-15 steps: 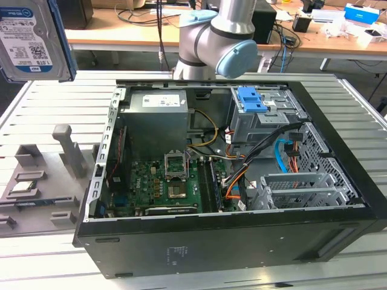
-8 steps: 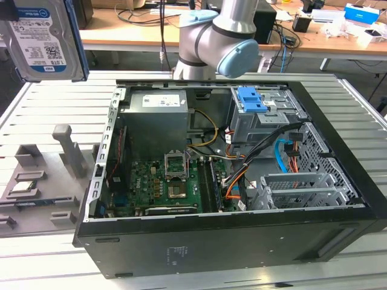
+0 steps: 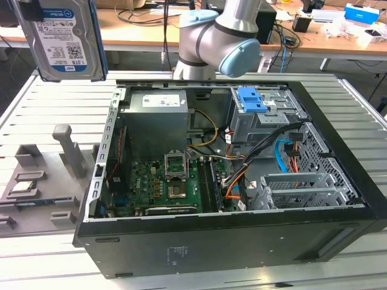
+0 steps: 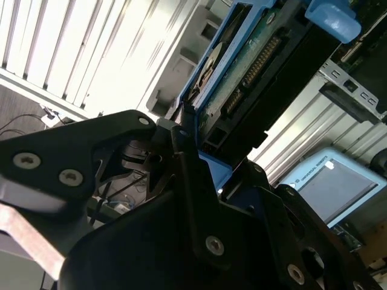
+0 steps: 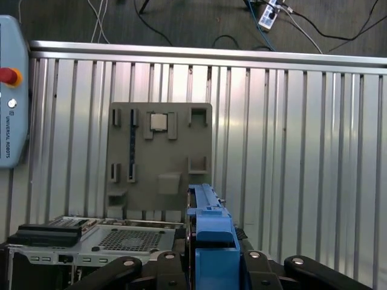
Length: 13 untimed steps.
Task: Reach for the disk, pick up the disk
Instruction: 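Pick up the disk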
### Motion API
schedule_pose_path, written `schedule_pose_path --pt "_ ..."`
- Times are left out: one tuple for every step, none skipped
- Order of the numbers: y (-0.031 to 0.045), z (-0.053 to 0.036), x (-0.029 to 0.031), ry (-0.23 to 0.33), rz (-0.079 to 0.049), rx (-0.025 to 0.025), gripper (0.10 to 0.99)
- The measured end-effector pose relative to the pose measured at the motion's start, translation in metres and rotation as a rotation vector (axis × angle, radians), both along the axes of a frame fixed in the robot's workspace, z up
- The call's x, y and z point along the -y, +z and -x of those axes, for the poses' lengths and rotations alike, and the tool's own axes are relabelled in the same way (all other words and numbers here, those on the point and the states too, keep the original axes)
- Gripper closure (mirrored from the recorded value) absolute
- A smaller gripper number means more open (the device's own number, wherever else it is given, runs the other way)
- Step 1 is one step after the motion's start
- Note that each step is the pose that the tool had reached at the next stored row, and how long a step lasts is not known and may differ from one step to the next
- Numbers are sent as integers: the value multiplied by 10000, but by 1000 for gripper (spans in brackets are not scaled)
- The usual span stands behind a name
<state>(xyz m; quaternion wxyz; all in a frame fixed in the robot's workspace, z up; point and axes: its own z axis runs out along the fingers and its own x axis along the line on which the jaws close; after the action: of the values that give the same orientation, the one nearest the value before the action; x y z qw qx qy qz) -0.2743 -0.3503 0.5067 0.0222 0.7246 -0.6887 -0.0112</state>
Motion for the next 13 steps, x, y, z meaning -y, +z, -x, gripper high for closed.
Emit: schedule_pose_path --pt "1 -79 -4 1 0 -3 718" --pt "1 -150 -8 0 0 -3 718" --pt "1 -210 -11 -1 1 -4 718" --pt "0 -266 -14 1 0 -5 718" --pt "1 -317 -17 1 1 -6 718" --pt "1 -371 -20 0 1 -7 718" --pt "1 -426 -24 0 1 -8 718" --pt "0 -484 -27 0 0 -8 718" --pt "0 -540 -29 2 0 -9 718" --pt "1 -605 -33 0 0 -11 718" --pt "1 -688 -37 0 1 -12 718" --pt "0 -737 -40 2 0 -12 718" --pt "0 -766 -42 1 1 -13 718"
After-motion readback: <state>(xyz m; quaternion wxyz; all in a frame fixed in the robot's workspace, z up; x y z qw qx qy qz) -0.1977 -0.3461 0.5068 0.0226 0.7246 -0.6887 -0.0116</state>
